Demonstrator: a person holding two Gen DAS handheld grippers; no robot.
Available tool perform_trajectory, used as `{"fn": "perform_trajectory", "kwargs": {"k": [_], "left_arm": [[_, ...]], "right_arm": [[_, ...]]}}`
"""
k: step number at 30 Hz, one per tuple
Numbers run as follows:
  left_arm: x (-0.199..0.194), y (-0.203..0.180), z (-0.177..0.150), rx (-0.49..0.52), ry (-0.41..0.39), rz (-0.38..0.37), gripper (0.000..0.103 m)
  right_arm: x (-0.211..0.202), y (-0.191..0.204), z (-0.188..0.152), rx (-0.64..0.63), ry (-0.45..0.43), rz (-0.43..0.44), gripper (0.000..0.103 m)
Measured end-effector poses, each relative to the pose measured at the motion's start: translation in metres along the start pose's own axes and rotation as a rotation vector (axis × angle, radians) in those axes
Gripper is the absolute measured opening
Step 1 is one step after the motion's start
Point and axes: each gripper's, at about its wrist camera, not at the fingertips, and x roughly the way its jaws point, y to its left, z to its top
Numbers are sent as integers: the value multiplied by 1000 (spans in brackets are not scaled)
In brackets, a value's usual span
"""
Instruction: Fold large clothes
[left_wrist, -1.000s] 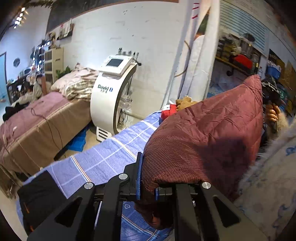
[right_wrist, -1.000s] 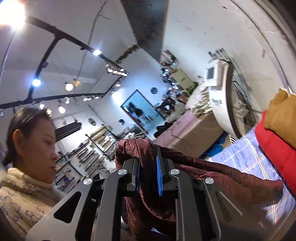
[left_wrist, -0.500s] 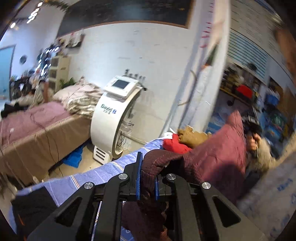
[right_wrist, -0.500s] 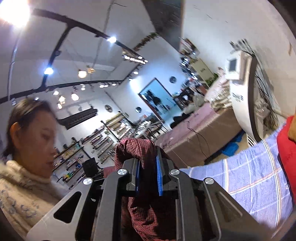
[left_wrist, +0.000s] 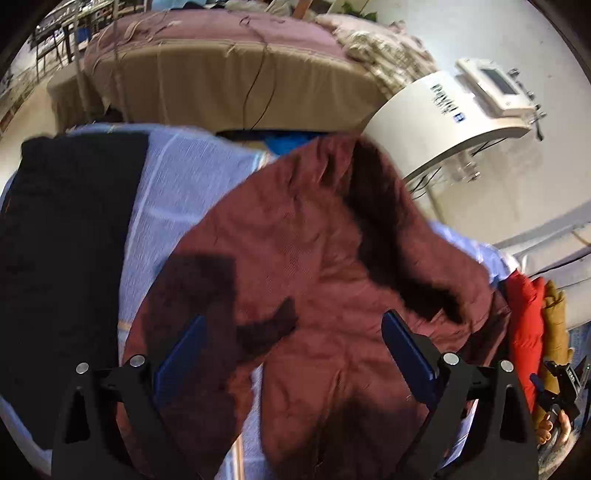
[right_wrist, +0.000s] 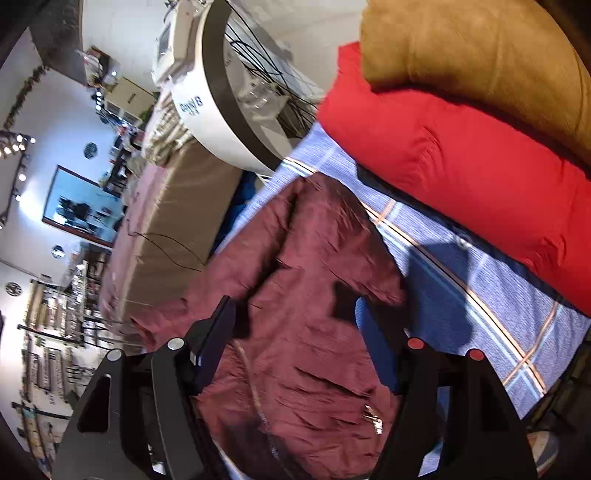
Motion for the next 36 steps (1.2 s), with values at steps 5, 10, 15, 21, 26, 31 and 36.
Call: {"fn": "perform_trajectory", "kwargs": {"k": [5, 10, 15, 21, 26, 31, 36], "left_arm": [[24, 53, -96, -67, 155, 147, 93], [27, 73, -152, -62, 210, 253, 93], [34, 94, -168, -122, 249, 235, 93], [30, 95, -170, -52, 245, 256, 93], [33, 100, -171, -66, 264, 237, 94], [39, 92, -168, -41, 266, 238, 94], [43, 79, -156, 29, 252, 239, 94]], "right_arm": [[37, -31, -68, -90, 137, -200, 70], [60, -3, -118, -329, 209, -268, 70], [100, 69, -166, -734, 265, -255, 73], [150, 87, -195, -935, 261, -432, 71], [157, 75, -180, -958, 259, -479, 21], [110, 85, -131, -853, 149, -392, 6], [9, 97, -42, -738, -101, -339, 5]]}}
